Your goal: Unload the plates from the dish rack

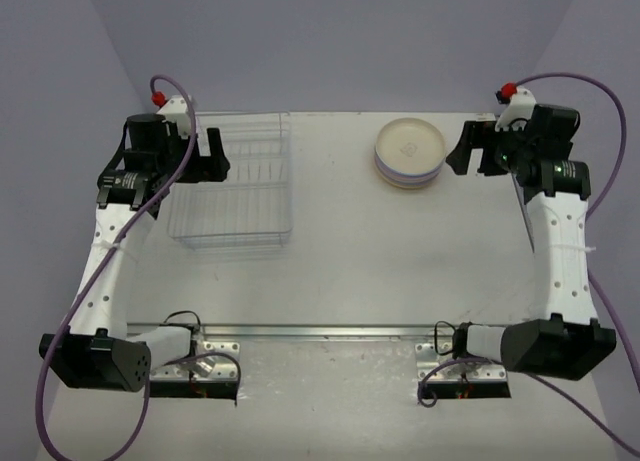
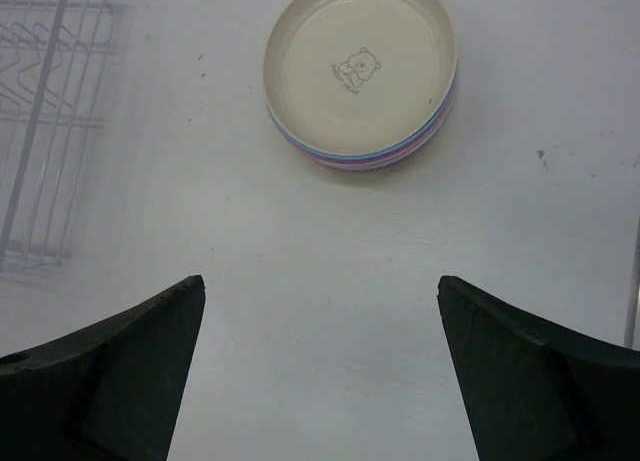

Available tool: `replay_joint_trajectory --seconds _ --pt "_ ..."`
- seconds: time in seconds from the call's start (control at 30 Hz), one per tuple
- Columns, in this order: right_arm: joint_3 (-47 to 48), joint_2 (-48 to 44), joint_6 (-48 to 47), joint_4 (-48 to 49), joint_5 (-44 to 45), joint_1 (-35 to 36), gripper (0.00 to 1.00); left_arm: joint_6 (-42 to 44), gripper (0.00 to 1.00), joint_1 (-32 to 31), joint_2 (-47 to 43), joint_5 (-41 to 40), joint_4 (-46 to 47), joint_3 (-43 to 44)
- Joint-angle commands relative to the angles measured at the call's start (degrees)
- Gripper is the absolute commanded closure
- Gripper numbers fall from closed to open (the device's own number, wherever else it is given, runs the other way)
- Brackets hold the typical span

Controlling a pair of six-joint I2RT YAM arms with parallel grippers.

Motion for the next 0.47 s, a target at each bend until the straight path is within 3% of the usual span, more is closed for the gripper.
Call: replay_joint_trajectory --seconds 0.0,0.17,0.43 --pt "-11.4 -10.1 -3.0 2.1 3.3 0.1 0.01 0.4 0.00 1.2 -4.1 -3.7 5.6 -4.6" --pt "-17.5 -16.1 -2.5 3.6 4.7 0.1 0.01 0.5 0.00 1.9 -4.1 -1.3 7.3 -6.6" --pt "-19.6 -18.5 -1.0 5.8 5.6 0.1 0.01 0.5 0.00 1.9 -5.3 -0.7 7.6 -6.5"
